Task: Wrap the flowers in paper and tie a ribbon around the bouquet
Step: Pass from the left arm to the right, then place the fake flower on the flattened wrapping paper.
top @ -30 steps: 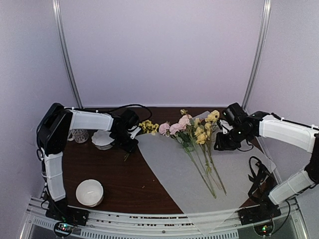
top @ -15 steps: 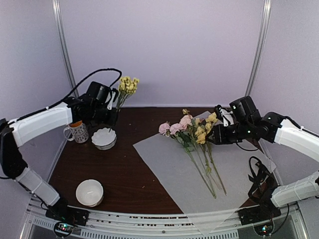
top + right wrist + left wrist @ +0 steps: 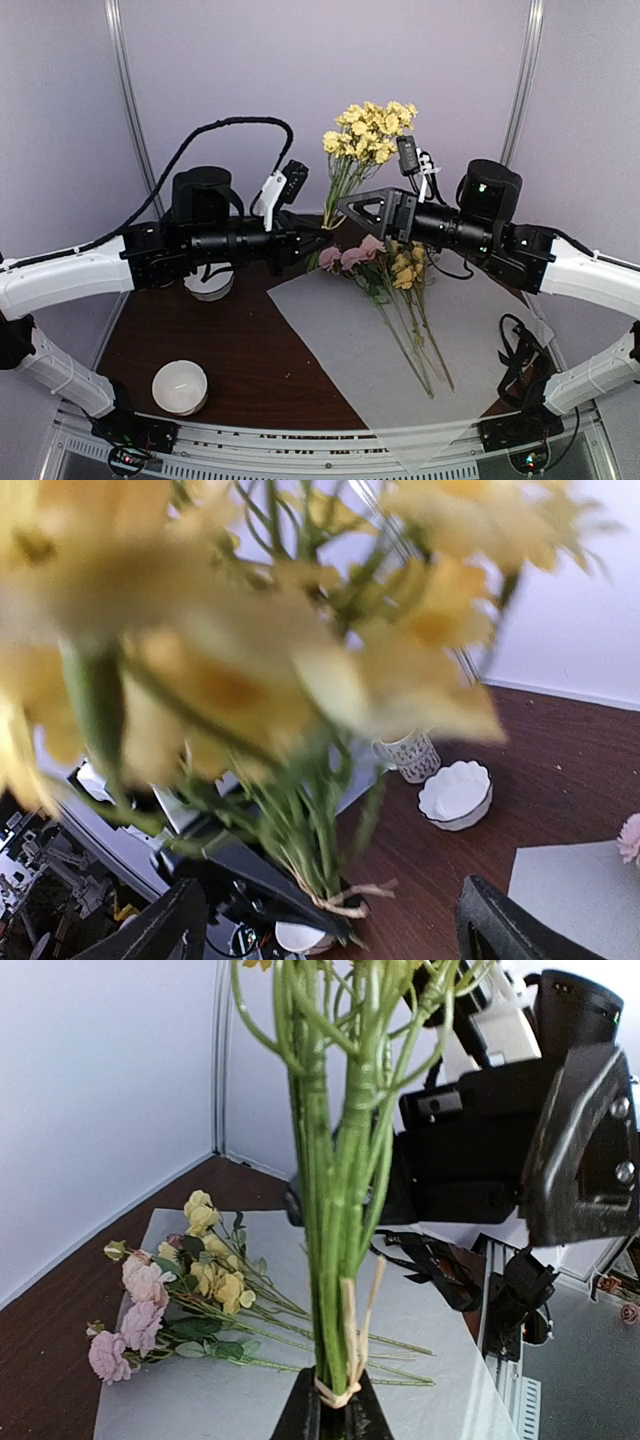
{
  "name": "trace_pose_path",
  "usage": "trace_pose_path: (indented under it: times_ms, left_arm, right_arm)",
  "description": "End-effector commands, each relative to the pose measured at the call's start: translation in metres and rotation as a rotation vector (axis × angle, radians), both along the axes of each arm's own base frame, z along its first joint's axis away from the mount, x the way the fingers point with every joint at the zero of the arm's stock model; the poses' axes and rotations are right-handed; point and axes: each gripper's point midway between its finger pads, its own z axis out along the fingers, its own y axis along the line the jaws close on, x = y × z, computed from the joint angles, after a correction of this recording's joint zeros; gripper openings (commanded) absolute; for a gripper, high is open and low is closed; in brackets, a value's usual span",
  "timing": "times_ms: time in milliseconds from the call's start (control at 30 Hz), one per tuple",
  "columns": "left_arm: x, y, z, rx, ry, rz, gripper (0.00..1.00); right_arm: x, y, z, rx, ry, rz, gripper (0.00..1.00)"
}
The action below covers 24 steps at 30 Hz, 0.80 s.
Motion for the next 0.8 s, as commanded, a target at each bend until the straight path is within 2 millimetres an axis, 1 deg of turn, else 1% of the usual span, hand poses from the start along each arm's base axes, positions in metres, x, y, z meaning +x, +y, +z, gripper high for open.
trace_pose_path:
  times_ms: [0, 33, 67, 100, 133, 167, 200, 233, 300, 333, 367, 400, 433, 467, 500, 533, 567, 600, 633, 700, 767]
  left_arm:
    - [-0.011, -0.017, 0.028, -0.098, -0.047, -0.098, 0.00]
    - [-0.013, -0.020, 0.026, -0.093, -0.043, -0.110, 0.00]
    - [-0.015, -0.022, 0.024, -0.091, -0.043, -0.122, 0.00]
    - [-0.016, -0.024, 0.022, -0.084, -0.041, -0.130, 0.00]
    - [-0.018, -0.026, 0.021, -0.081, -0.039, -0.138, 0.00]
    - [-0.019, -0.027, 0.019, -0.077, -0.036, -0.146, 0.00]
    - [-0.020, -0.028, 0.017, -0.072, -0.032, -0.152, 0.00]
    - [-0.020, -0.029, 0.015, -0.069, -0.027, -0.154, 0.00]
    - [-0.020, -0.028, 0.012, -0.057, -0.015, -0.154, 0.00]
    - [-0.018, -0.027, 0.009, -0.042, -0.006, -0.142, 0.18]
    - [-0.014, -0.024, 0.006, -0.023, 0.002, -0.121, 0.39]
    - [-0.006, -0.018, 0.001, 0.001, 0.014, -0.080, 0.58]
    - [0.006, -0.011, -0.006, 0.027, 0.038, -0.028, 0.69]
    - [0.020, -0.002, -0.017, 0.061, 0.077, 0.030, 0.76]
    - [0.038, 0.010, -0.032, 0.100, 0.132, 0.100, 0.82]
    - [0.058, 0.024, -0.050, 0.140, 0.201, 0.176, 0.86]
    - [0.076, 0.040, -0.073, 0.177, 0.297, 0.246, 0.87]
    - [0.095, 0.058, -0.098, 0.201, 0.403, 0.317, 0.88]
    - [0.110, 0.074, -0.123, 0.220, 0.500, 0.369, 0.89]
    - [0.130, 0.098, -0.166, 0.234, 0.632, 0.440, 0.92]
    - [0.142, 0.108, -0.199, 0.263, 0.682, 0.487, 0.94]
  right_arm:
    - [-0.002, 0.013, 0.046, 0.157, -0.050, 0.046, 0.84]
    - [0.001, 0.015, 0.045, 0.152, -0.041, 0.039, 0.80]
    - [0.004, 0.017, 0.042, 0.142, -0.029, 0.028, 0.74]
    - [0.008, 0.019, 0.040, 0.131, -0.019, 0.018, 0.63]
    - [0.010, 0.020, 0.037, 0.122, -0.012, 0.010, 0.50]
    - [0.011, 0.020, 0.036, 0.115, -0.008, 0.004, 0.33]
    - [0.013, 0.018, 0.033, 0.109, -0.004, -0.008, 0.10]
    - [0.016, 0.015, 0.030, 0.102, 0.003, -0.032, 0.00]
    - [0.026, 0.002, 0.020, 0.069, 0.025, -0.106, 0.00]
    - [0.030, -0.009, 0.016, 0.047, 0.037, -0.148, 0.00]
    - [0.037, -0.019, 0.005, 0.006, 0.062, -0.197, 0.00]
    - [0.044, -0.031, -0.005, -0.038, 0.084, -0.244, 0.00]
    - [0.051, -0.044, -0.022, -0.103, 0.120, -0.292, 0.00]
    - [0.057, -0.058, -0.041, -0.176, 0.161, -0.338, 0.00]
    - [0.063, -0.072, -0.061, -0.252, 0.205, -0.377, 0.00]
    - [0.065, -0.091, -0.091, -0.358, 0.273, -0.418, 0.00]
    - [0.070, -0.105, -0.109, -0.416, 0.306, -0.458, 0.00]
    - [0.069, -0.124, -0.137, -0.506, 0.372, -0.494, 0.00]
    - [0.069, -0.140, -0.159, -0.567, 0.421, -0.520, 0.00]
    - [0.068, -0.164, -0.198, -0.660, 0.501, -0.548, 0.00]
    - [0.067, -0.183, -0.230, -0.728, 0.570, -0.565, 0.00]
